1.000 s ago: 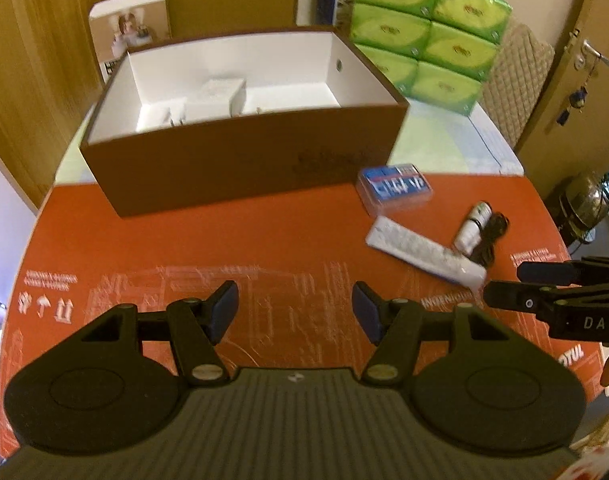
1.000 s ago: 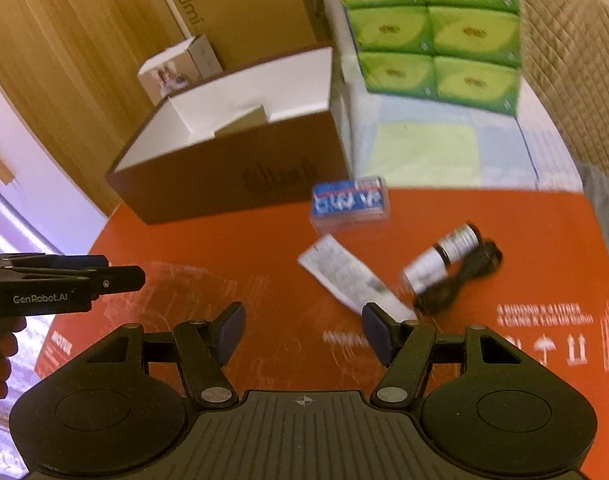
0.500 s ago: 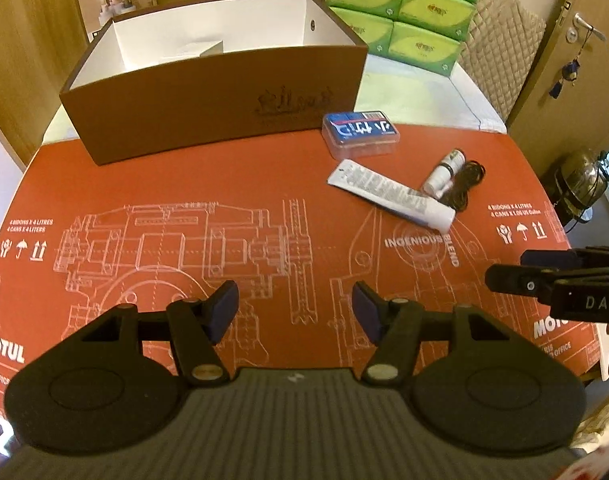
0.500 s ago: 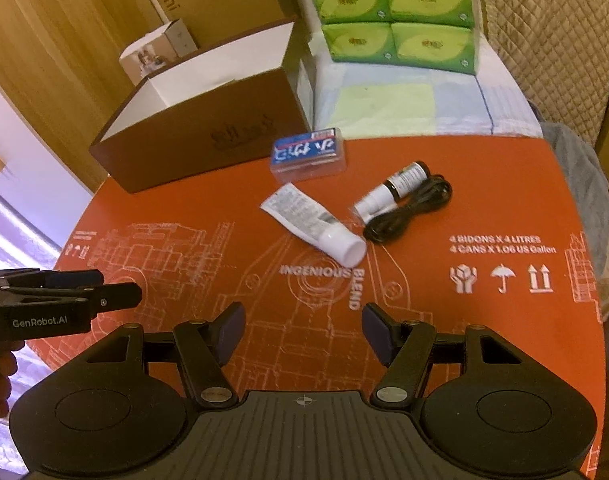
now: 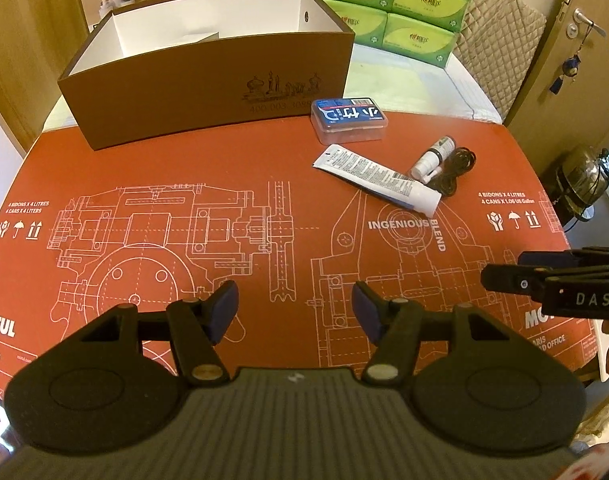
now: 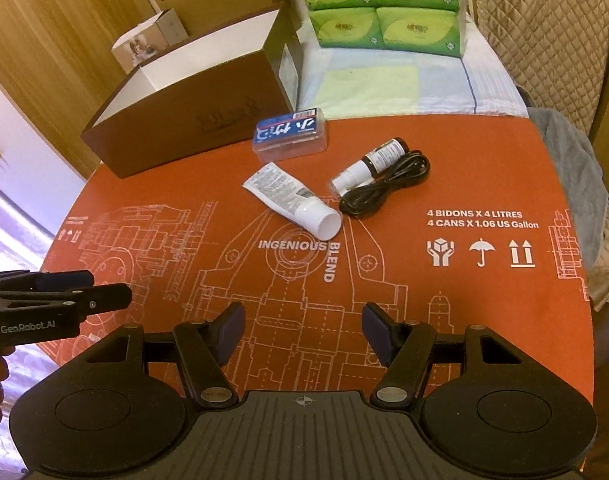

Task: Organize rigid objects
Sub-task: 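Move the left tool toward the white tube while the right tool approaches the brown bottle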

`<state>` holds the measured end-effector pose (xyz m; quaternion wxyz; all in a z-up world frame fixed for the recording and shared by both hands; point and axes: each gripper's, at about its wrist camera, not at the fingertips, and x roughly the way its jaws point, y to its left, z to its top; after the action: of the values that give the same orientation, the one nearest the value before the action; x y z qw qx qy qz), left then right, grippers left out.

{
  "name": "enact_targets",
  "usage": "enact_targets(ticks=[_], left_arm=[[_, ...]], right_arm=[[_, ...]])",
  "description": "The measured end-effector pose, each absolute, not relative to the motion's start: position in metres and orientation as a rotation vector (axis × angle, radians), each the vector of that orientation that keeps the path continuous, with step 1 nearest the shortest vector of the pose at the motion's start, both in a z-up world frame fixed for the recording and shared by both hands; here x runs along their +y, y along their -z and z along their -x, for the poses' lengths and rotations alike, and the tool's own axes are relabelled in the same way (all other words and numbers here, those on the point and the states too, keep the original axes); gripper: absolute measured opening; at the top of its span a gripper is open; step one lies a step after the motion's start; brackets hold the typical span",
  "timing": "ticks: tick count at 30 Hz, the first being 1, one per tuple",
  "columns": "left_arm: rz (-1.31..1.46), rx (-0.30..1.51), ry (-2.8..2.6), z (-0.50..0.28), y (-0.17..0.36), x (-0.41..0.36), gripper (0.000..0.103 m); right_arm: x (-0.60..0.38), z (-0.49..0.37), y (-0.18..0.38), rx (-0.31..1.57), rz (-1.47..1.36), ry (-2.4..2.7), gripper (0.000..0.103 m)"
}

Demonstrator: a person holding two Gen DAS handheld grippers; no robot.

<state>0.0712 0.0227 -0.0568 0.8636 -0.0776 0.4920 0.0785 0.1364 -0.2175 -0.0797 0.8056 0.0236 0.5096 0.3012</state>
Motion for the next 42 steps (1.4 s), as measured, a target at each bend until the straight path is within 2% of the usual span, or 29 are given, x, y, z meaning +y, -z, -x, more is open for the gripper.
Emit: enact_targets(ticks=[22,42], left_arm=[[0.143,1.06,-0.135,-0.109,0.068,0.013,0.059],[0.126,1.071,0.007,-0.205,0.089,-0.031,0.059]], right_arm=[[-0.231,-0.167,0.094,1.124,-0.082,-0.557,0.062],[-0.252,-0.217,0.108,1.131,-0.133,-0.395,0.062]])
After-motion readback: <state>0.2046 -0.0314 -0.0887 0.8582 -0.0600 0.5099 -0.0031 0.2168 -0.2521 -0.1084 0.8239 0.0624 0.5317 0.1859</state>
